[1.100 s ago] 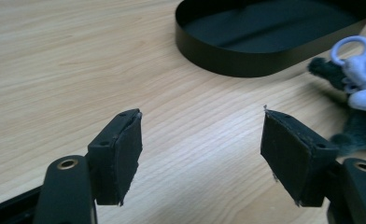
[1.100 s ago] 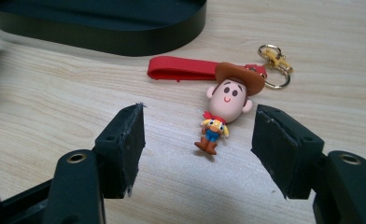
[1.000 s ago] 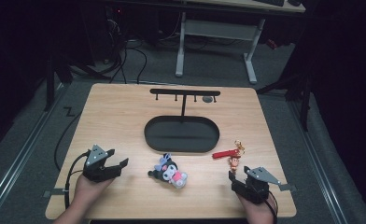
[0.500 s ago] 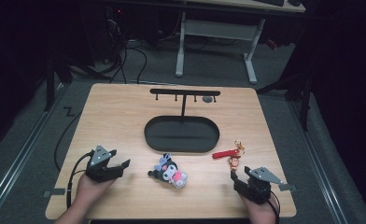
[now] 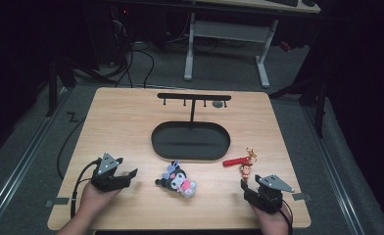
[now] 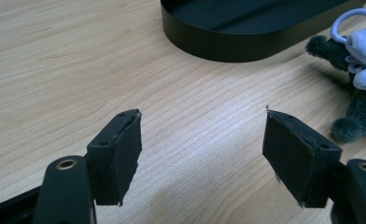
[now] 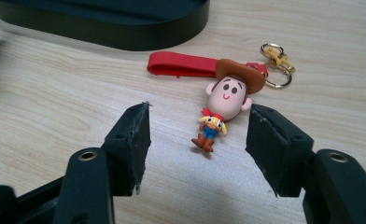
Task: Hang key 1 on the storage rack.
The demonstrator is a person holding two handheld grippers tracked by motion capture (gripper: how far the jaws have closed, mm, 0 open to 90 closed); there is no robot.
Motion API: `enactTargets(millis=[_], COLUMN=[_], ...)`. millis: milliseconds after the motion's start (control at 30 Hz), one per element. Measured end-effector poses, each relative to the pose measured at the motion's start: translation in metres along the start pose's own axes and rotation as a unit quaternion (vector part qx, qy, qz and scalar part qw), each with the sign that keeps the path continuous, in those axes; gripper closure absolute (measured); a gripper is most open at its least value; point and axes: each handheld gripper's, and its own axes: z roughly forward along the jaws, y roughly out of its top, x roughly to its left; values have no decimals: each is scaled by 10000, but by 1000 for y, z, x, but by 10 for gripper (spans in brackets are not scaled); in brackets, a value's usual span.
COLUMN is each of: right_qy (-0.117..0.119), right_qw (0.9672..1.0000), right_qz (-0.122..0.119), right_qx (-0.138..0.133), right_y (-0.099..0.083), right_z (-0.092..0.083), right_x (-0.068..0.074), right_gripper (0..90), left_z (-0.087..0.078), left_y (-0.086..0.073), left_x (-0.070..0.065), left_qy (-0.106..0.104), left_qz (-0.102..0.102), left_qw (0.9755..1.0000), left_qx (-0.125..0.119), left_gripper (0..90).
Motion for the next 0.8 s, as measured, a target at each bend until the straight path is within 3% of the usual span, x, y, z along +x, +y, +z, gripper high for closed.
enactTargets(millis=[500,800], right_qy=[33,13], right_qw=[9990,9967], right_qz=[170,121], right_qx=[415,801], right_y=[1,2], right_z=[3,6], right_x=[-5,-5], right_gripper=[401,423], left_z=[2,3], left_y=[0,-1], left_x=[-3,-7], left_qy=[-78,-116], left_qz=[89,161], left_qw=[9999,9997], left_qx=[66,121], left_gripper=[279,279])
